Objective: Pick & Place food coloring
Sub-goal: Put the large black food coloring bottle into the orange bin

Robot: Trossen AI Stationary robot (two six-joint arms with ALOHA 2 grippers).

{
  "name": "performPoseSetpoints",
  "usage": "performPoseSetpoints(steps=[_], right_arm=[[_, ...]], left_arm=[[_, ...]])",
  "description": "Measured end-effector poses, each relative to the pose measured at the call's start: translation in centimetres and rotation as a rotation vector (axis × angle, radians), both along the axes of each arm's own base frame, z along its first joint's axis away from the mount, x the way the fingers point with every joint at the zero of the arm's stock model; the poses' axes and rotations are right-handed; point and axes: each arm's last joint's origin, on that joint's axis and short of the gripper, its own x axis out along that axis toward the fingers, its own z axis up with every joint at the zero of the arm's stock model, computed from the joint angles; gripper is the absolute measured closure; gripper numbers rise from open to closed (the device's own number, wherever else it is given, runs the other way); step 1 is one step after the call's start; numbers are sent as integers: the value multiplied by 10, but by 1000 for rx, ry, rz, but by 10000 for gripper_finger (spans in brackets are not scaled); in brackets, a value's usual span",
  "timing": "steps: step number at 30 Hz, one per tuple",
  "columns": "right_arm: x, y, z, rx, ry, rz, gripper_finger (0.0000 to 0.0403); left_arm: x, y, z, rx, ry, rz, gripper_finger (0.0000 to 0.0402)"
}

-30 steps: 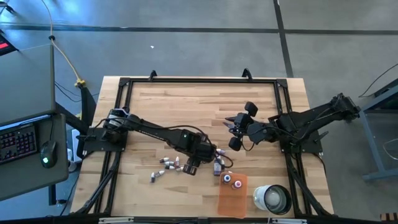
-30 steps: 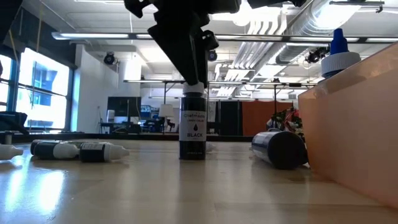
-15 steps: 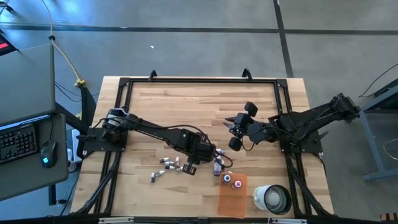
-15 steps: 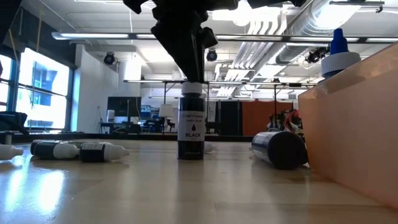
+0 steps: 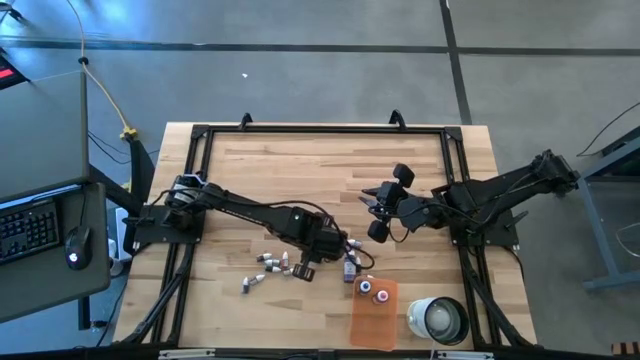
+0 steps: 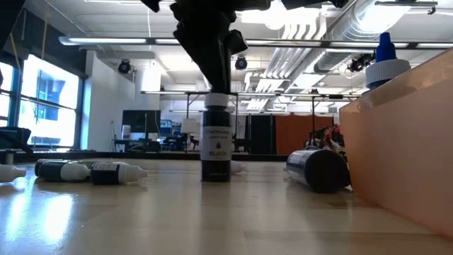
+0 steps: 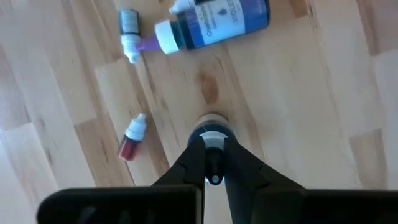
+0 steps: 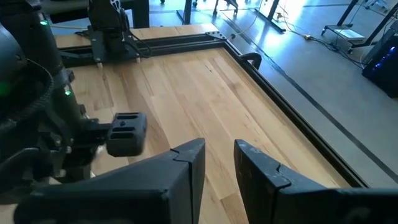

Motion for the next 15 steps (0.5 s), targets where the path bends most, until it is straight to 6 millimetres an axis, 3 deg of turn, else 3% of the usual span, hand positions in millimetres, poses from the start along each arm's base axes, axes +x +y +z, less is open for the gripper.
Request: performPoseSetpoints(steps=[3, 10, 15], right_arm=[[0, 0, 0, 5, 2, 8, 325], [0, 0, -1, -25, 25, 31, 325], [-14, -3, -1, 29, 86, 49, 325]], left_arm=[[-1, -10, 15, -3, -18, -41, 381], [-7, -37, 71, -44, -149, -116, 382], [-10, -56, 92, -63, -254, -161, 382]])
